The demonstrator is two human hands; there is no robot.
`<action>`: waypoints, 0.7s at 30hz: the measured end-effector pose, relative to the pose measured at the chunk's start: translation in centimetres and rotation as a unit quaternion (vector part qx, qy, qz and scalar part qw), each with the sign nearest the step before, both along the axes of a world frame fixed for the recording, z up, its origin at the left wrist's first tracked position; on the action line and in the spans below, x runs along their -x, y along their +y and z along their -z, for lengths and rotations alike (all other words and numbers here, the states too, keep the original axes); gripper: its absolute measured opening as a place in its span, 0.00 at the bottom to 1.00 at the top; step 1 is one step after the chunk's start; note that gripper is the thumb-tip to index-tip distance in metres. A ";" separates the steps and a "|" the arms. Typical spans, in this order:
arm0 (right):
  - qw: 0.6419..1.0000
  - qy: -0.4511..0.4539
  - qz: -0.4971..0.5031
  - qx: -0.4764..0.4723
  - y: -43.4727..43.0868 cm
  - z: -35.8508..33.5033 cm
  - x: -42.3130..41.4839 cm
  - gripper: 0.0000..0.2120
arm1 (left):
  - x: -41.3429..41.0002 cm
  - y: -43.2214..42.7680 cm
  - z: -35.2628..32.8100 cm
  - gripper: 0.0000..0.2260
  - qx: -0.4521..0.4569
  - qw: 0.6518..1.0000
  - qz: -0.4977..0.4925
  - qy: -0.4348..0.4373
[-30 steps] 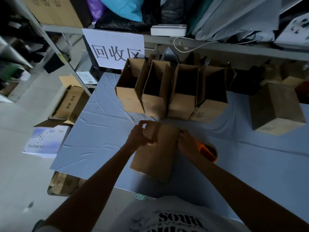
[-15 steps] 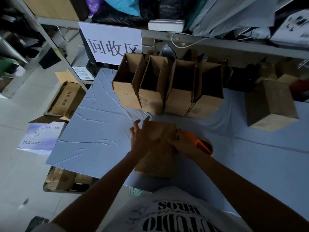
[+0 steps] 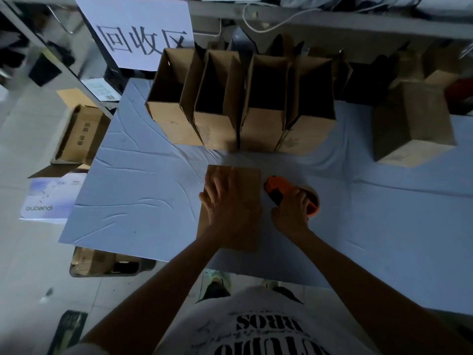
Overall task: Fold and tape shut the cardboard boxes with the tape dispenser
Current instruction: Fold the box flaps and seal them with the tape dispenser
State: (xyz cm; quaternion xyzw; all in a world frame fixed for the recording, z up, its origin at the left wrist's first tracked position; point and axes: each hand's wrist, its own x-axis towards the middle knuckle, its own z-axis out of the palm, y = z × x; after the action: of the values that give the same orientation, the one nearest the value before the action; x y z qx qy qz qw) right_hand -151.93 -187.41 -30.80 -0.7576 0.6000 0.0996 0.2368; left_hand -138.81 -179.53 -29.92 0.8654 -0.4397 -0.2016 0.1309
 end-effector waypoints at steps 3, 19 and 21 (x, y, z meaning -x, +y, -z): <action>0.996 -0.016 0.083 -0.010 0.1 0.4 -0.1 0.34 | -0.2 0.4 0.1 0.49 0.006 1.000 0.002 0.004; 0.992 -0.071 0.032 0.099 -1.4 1.9 2.5 0.23 | -1.5 2.1 0.1 0.49 0.000 0.999 0.039 -0.029; 0.977 -0.146 -0.018 0.155 -1.9 0.0 3.3 0.19 | -2.1 2.2 -0.4 0.48 -0.023 0.999 0.036 -0.024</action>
State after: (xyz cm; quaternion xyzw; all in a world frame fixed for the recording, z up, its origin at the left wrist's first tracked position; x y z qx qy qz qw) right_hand -155.23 -189.32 -30.79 -0.8019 0.5538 -0.1017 0.1996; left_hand -136.68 -177.29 -29.56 0.8562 -0.4691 -0.1955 0.0933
